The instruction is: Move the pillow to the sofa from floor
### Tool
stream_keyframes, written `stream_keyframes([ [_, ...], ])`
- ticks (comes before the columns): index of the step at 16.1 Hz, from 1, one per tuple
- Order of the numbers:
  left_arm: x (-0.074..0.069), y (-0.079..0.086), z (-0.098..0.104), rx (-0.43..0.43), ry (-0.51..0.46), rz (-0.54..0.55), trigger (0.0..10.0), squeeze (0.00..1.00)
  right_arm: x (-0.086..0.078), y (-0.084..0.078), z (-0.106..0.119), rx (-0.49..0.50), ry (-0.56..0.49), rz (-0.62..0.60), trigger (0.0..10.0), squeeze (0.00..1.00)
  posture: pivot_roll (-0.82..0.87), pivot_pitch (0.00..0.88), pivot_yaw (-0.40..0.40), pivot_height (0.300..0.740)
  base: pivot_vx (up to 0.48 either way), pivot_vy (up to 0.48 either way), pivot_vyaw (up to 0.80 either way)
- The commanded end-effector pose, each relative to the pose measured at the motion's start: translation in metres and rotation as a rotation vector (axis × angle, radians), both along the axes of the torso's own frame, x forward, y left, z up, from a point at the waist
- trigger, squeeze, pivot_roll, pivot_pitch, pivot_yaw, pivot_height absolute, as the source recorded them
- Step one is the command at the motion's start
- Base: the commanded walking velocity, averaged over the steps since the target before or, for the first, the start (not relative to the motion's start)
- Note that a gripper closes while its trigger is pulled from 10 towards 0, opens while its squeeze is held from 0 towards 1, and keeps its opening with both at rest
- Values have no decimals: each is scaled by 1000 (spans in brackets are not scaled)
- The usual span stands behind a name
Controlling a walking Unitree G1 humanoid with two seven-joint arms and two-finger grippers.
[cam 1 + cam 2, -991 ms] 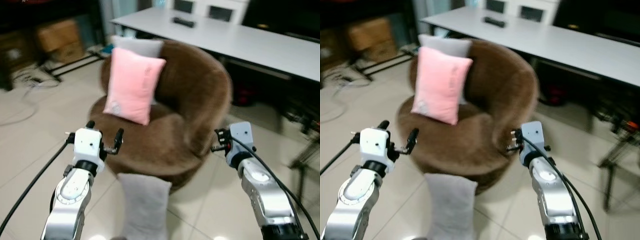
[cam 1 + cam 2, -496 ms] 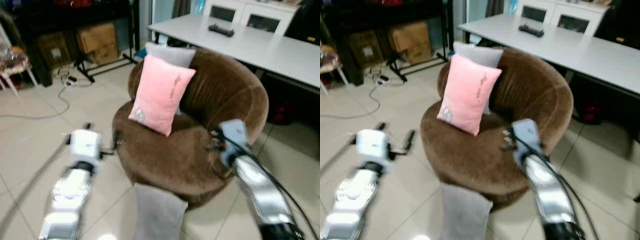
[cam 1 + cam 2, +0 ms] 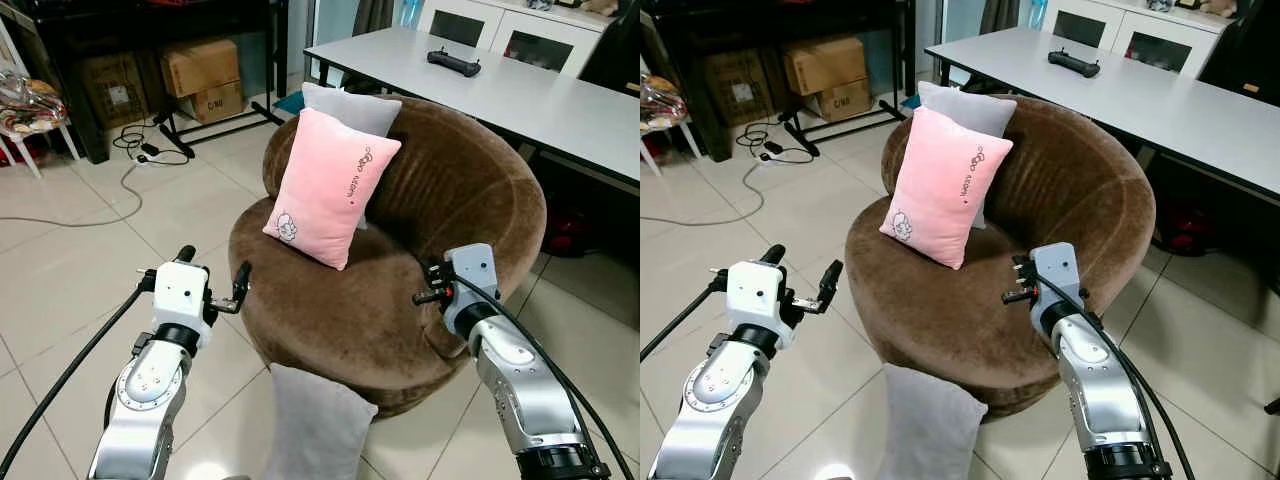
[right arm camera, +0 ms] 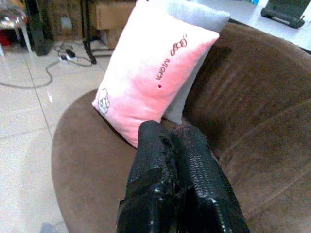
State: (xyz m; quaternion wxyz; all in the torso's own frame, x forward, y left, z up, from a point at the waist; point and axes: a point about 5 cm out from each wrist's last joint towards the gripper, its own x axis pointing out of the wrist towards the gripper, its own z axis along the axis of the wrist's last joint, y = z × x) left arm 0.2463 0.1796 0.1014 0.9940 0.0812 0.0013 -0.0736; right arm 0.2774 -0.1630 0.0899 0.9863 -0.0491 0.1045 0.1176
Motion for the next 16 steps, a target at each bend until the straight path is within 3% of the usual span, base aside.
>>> stream_keyframes([
  [1,1,-3,2,-1,-13,-13,10000,114,0,-4,3,12,-20,-12,10000,0,25,0,-57,710,0,0,0],
  [5,4,-3,6,-12,-38,13,10000,110,0,-12,6,51,-58,-108,10000,0,21,0,-53,675,0,0,0],
  [8,4,-1,6,-7,-46,36,10000,110,-5,-23,-3,89,-33,-262,10000,0,21,0,-53,652,0,0,0],
  [10,-2,6,-6,11,-21,66,10000,114,-15,-33,-18,137,25,-376,10000,0,22,0,-48,635,0,0,0],
  [14,-9,7,-12,-8,-6,62,10000,102,-26,-25,-25,89,63,-311,10000,0,22,0,-48,635,0,0,0],
  [16,-9,7,-13,-8,-10,61,10000,110,-23,-25,-23,93,52,-326,10000,0,17,0,-44,635,0,0,0],
])
